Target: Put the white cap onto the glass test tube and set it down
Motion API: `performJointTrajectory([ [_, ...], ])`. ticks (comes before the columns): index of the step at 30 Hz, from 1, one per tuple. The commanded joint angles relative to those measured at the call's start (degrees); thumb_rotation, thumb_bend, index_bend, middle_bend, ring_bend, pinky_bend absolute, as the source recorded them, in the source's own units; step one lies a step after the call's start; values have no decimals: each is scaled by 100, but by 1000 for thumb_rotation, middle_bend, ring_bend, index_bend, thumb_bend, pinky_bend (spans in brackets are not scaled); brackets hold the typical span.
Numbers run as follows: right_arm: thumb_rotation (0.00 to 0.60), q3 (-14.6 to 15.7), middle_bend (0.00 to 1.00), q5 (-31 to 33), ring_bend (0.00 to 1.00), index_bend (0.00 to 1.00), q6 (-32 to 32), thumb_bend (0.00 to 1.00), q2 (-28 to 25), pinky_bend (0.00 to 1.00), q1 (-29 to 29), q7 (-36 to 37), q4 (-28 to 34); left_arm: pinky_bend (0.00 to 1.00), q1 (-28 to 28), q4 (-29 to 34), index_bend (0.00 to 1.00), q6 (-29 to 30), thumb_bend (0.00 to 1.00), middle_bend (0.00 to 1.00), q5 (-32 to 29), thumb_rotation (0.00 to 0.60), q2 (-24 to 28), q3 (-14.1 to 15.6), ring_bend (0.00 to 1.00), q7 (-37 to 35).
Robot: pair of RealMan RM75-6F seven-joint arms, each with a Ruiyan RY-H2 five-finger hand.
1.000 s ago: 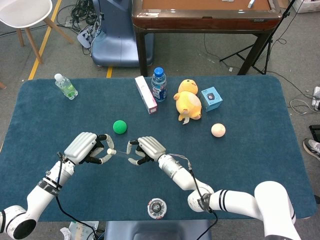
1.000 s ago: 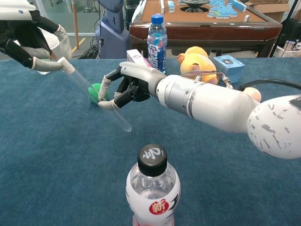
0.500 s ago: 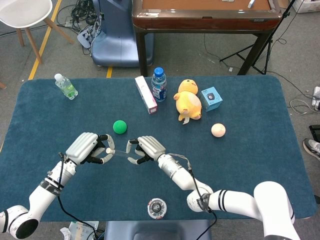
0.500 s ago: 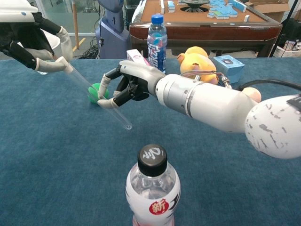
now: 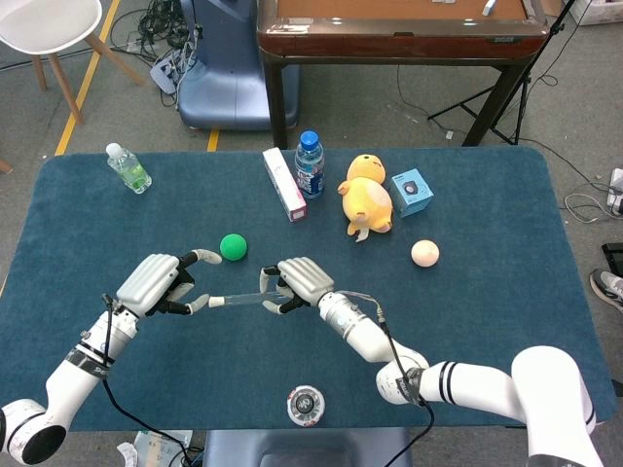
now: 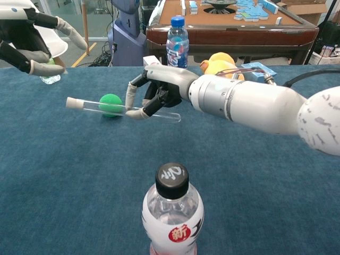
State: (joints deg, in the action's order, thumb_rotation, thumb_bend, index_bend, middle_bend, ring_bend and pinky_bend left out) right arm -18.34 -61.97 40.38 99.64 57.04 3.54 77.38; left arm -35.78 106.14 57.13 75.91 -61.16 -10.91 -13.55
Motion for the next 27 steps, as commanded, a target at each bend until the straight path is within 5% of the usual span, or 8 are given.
performJointTrajectory([
  [1, 600, 131, 1000, 316, 1000, 757, 23, 511, -321, 992, -4, -522, 136, 982, 50, -83, 277, -5, 293, 1000, -25, 600, 33, 44, 1000, -49],
  [10, 600, 502, 1000, 522, 1000, 757, 330, 512, -53, 992, -87, -1157, -505, 982, 177, -285, 281, 5, 293, 1000, -48, 600, 62, 151, 1000, -133],
  [27, 600, 625, 1000, -169, 1000, 752, 251, 507, 975, 992, -104, -633, -2128, 982, 274, -398, 291, 63, 294, 1000, -7, 600, -24, 230, 1000, -18],
])
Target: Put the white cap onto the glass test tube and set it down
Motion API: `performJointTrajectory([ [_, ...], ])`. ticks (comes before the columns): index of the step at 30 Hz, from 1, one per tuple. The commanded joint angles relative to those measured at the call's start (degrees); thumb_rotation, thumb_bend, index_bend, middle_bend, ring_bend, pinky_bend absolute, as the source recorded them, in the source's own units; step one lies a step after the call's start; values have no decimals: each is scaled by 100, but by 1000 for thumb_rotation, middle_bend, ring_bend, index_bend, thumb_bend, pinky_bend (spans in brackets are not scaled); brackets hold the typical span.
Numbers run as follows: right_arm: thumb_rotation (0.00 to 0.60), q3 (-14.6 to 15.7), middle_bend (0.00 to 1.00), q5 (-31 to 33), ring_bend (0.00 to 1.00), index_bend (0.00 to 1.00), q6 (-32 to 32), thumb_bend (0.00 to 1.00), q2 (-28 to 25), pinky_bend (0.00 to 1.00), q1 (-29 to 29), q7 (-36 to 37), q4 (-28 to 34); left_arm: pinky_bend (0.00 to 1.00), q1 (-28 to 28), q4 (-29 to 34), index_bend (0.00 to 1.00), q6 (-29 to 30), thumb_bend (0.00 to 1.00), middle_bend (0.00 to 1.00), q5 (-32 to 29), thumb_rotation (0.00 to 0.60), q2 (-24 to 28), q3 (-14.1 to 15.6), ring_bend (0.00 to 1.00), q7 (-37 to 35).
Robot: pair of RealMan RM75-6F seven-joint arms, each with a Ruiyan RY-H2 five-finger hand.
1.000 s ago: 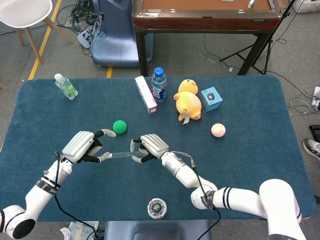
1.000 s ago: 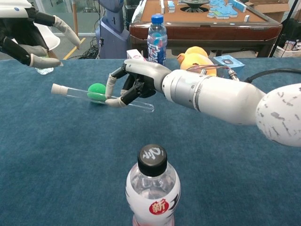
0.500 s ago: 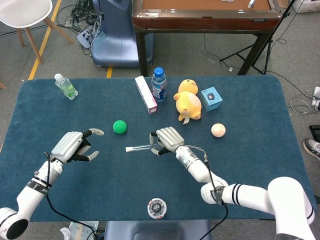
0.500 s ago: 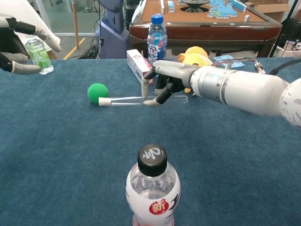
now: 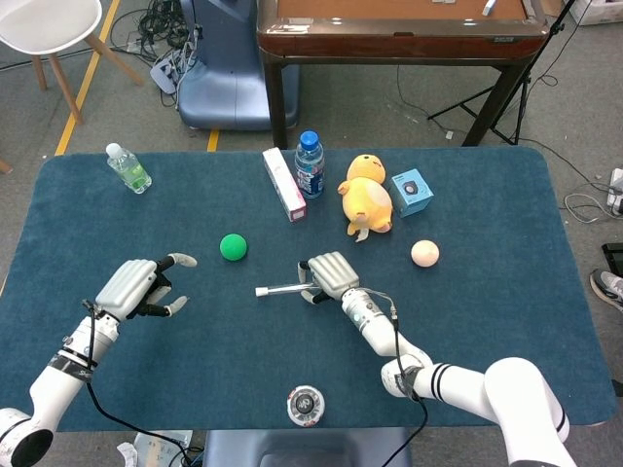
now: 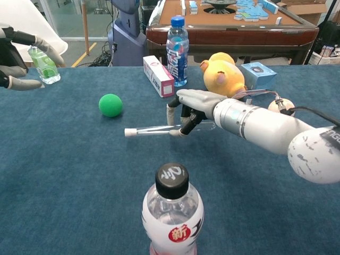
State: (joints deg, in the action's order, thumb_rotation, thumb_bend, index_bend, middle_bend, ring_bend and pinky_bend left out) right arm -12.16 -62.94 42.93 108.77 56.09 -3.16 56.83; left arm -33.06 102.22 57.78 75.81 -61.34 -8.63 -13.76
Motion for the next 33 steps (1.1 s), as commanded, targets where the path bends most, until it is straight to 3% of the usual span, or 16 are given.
performJointTrajectory([
  [1, 600, 2, 1000, -101, 1000, 731, -8, 505, 80, 992, -15, 54, -95, 982, 3, -12, 291, -3, 294, 1000, 1, 600, -13, 1, 1000, 5],
  [4, 600, -12, 1000, -127, 1000, 496, -31, 481, 91, 992, -27, 35, -123, 982, 4, -21, 292, -7, 293, 1000, -1, 600, -22, -1, 1000, 10],
  [7, 600, -44, 999, -97, 1000, 382, -38, 423, 87, 991, -57, -45, -114, 983, 4, -22, 292, -17, 293, 1000, -6, 600, -28, -1, 1000, 22],
  [15, 600, -130, 963, 271, 1000, 236, -234, 297, -116, 990, -108, -482, 142, 982, -29, -117, 292, -36, 293, 1000, -86, 600, -75, -29, 1000, 210],
  [20, 600, -267, 951, 256, 1000, 210, 142, 276, -678, 989, -341, -509, 859, 982, -12, -345, 292, -28, 293, 1000, -364, 600, -109, -110, 1000, 267],
  [25, 600, -291, 915, 261, 1000, 210, 718, 275, -1795, 979, -784, -838, 2118, 958, 44, -605, 292, -88, 293, 984, -646, 600, -15, -88, 972, 484],
  [28, 600, -211, 848, 397, 967, 210, 1104, 276, -2500, 929, -1105, -1233, 2857, 874, 147, -757, 291, 41, 294, 894, -793, 600, -10, -63, 849, 681],
  [33, 600, 21, 674, 500, 741, 250, 1776, 280, -3575, 840, -1694, -1713, 3915, 796, 418, -897, 290, 297, 293, 662, -1042, 600, 19, -47, 632, 703],
])
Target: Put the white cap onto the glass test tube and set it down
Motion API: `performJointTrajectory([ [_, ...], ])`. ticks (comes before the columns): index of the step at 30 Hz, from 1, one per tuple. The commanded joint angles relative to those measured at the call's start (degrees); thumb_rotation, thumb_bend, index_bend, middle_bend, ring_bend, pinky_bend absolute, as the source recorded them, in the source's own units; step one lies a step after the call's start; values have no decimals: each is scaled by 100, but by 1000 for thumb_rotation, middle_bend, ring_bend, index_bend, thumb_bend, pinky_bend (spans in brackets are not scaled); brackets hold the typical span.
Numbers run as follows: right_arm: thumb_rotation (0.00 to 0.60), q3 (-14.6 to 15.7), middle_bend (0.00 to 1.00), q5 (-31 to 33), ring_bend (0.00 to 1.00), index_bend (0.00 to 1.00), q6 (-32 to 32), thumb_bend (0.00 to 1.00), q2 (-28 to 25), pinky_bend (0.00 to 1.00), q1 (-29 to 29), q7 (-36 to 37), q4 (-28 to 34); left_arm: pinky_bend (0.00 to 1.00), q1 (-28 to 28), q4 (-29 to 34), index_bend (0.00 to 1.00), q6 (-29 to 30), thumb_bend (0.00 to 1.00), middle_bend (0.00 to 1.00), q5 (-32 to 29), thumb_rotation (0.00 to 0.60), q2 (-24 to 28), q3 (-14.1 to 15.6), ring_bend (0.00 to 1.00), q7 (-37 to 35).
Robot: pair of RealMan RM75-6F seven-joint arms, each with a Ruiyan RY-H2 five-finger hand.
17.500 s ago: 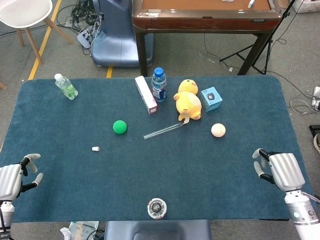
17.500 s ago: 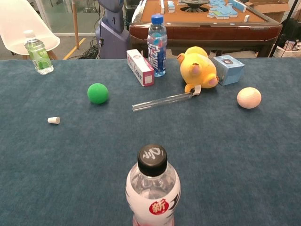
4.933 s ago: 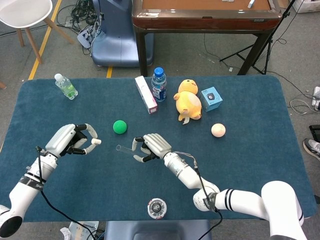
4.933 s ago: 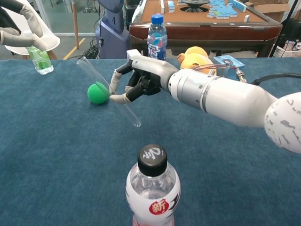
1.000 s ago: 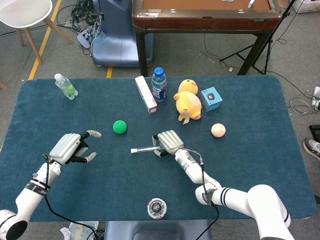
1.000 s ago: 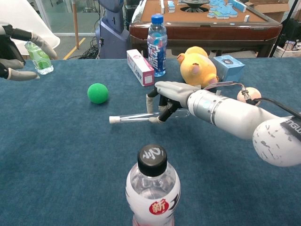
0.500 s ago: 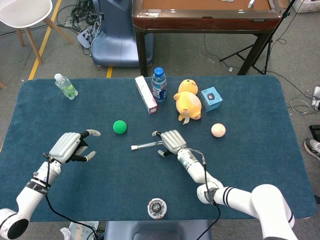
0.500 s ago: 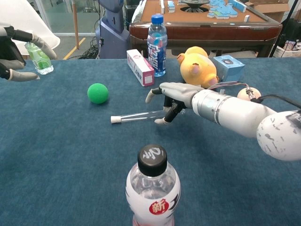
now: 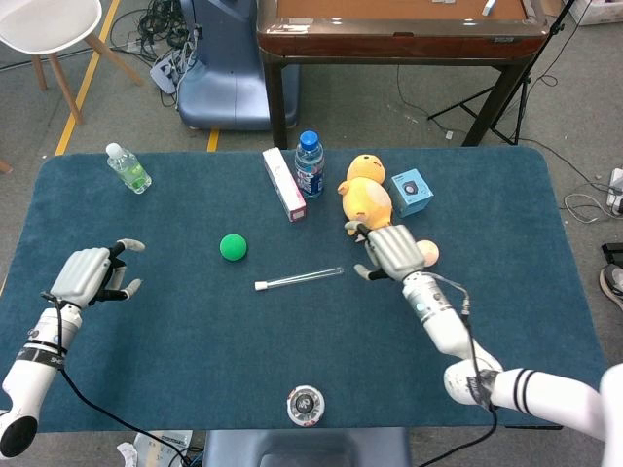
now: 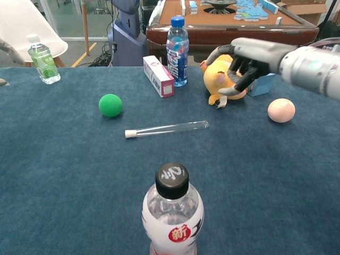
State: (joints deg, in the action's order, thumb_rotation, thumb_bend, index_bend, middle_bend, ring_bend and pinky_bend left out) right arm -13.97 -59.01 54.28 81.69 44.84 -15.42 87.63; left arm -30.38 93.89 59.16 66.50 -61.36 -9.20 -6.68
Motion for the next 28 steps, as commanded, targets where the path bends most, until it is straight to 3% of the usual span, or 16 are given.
performJointTrajectory([
  [1, 600, 260, 643, 80, 699, 265, 790, 279, -1018, 827, -688, -544, 972, 780, 211, -87, 290, 240, 293, 629, -129, 600, 18, 15, 601, -3],
  [5, 600, 587, 537, -8, 598, 288, 1253, 280, -1499, 798, -1197, -648, 1365, 710, 527, -191, 290, 748, 293, 540, -183, 600, -71, 46, 530, 127],
  [10, 600, 891, 527, -544, 589, 328, 2007, 280, -1680, 798, -1830, -390, 1409, 581, 964, -253, 290, 1460, 293, 476, -109, 600, -250, 122, 497, 289],
  [19, 600, 1207, 532, -1520, 589, 372, 2868, 280, -1690, 790, -2542, -4, 1247, 540, 1566, 114, 290, 2208, 293, 470, 378, 600, -256, 381, 490, 388],
  [28, 600, 1280, 543, -1873, 589, 381, 3126, 280, -1616, 781, -2885, -51, 1301, 502, 1850, 322, 290, 2517, 294, 470, 725, 600, -357, 503, 490, 611],
])
